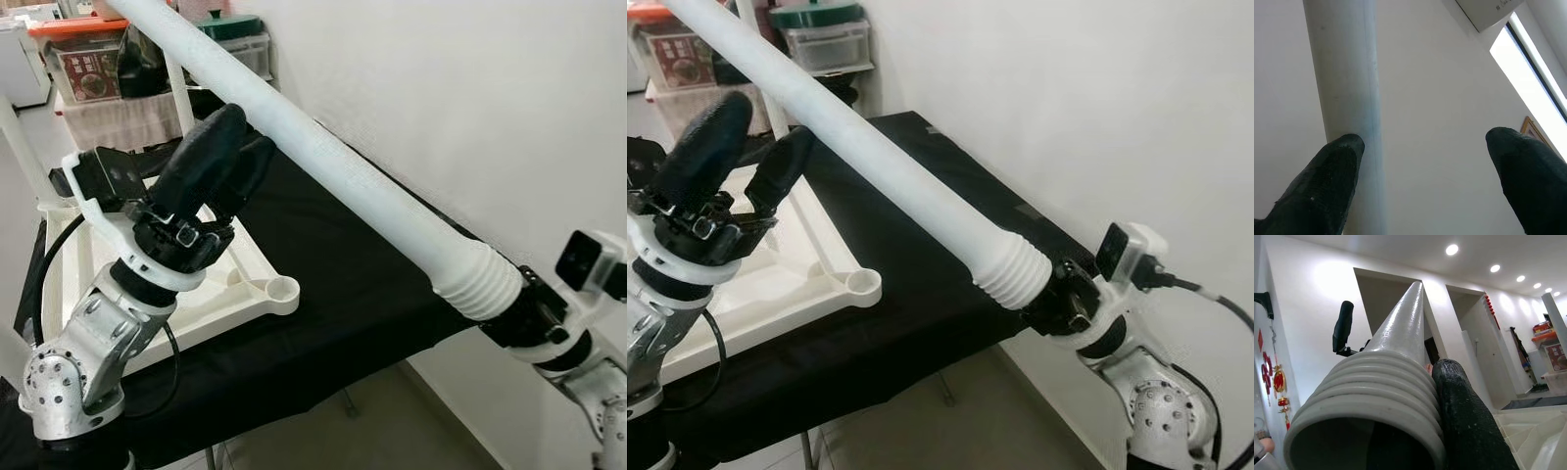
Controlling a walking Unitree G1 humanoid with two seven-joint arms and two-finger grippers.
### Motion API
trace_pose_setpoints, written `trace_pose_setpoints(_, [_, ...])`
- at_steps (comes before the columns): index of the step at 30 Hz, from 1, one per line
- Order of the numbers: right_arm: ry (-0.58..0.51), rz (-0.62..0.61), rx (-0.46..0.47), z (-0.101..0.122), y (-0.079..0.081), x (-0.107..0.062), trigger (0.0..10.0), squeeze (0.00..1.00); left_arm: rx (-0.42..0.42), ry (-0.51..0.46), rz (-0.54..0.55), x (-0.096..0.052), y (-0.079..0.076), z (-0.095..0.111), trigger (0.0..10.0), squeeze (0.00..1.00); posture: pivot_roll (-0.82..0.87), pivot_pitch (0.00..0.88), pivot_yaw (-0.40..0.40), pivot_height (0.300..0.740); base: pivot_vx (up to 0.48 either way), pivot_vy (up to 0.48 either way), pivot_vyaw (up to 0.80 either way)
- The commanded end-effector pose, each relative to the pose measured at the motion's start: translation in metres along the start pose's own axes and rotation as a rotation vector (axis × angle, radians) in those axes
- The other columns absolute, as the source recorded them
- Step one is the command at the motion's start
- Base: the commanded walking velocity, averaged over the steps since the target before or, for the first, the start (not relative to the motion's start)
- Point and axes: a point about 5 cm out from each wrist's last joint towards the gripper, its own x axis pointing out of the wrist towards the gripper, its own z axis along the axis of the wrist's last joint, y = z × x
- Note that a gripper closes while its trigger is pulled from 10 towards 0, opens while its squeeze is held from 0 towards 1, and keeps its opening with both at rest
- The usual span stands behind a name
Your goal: Building children table
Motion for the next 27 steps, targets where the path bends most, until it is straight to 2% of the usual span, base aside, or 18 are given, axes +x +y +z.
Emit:
trace_pose_setpoints(1, [0.082, 0.058, 0.004, -0.008, 0.003, 0.006, 10.0, 0.00, -0.012, 0.003, -0.013, 0.001, -0.005, 0.001, 10.0, 0.00, -0.05, 0.000, 0.013, 0.740, 0.000, 0.000, 0.00])
trace_pose_setpoints(11, [0.027, 0.059, -0.009, -0.002, -0.001, 0.009, 10.0, 0.00, -0.036, 0.016, -0.006, 0.003, -0.006, -0.005, 10.0, 0.00, -0.05, 0.000, 0.010, 0.740, 0.000, 0.000, 0.00])
trace_pose_setpoints(14, [-0.054, 0.072, -0.001, 0.007, -0.001, 0.011, 10.0, 0.00, -0.044, 0.024, 0.001, 0.003, -0.006, -0.008, 10.0, 0.00, -0.05, 0.000, 0.010, 0.740, 0.000, 0.000, 0.00])
trace_pose_setpoints(16, [-0.068, 0.082, 0.001, 0.009, -0.001, 0.012, 10.0, 0.00, -0.047, 0.024, 0.006, 0.003, -0.005, -0.008, 10.0, 0.00, -0.05, 0.000, 0.012, 0.740, 0.000, 0.000, 0.00])
trace_pose_setpoints(19, [-0.025, 0.106, 0.013, 0.000, 0.000, 0.013, 10.0, 0.00, -0.056, 0.014, 0.009, 0.003, -0.005, -0.007, 10.0, 0.00, -0.05, 0.000, 0.009, 0.740, 0.000, 0.000, 0.00])
trace_pose_setpoints(27, [-0.036, 0.122, 0.023, -0.001, 0.000, 0.016, 10.0, 0.00, -0.064, 0.020, 0.011, 0.003, -0.005, -0.008, 10.0, 0.00, -0.05, 0.000, 0.011, 0.740, 0.000, 0.000, 0.00])
